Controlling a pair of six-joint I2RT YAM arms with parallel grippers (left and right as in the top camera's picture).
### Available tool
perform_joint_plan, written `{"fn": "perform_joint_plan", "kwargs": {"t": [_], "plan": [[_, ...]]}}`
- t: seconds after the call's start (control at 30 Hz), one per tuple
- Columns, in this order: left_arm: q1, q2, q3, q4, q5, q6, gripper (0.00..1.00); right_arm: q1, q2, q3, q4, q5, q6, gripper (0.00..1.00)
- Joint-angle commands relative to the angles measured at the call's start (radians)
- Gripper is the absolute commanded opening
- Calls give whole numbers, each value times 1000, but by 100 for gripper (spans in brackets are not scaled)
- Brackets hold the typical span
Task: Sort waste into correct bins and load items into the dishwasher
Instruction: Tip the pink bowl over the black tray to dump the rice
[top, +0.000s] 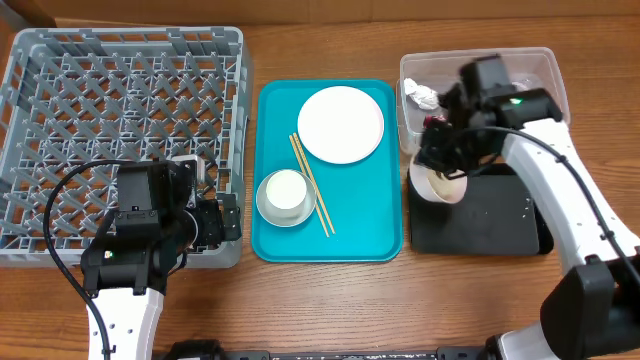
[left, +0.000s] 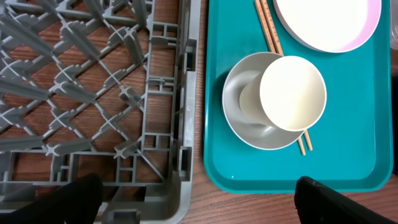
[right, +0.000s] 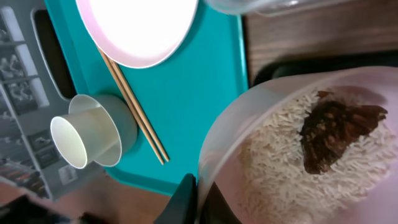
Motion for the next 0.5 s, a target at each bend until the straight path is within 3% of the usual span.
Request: {"fn": "perform_joint_plan", "kwargs": {"t": [0.0,0.47], "plan": [[4,-1,27,2,8,-6,100,-67,-13,-77,34,-177,-63,4],[4,-2,27,2,8,-6,100,-363,-7,-375,274,-657,-84,4]]}}
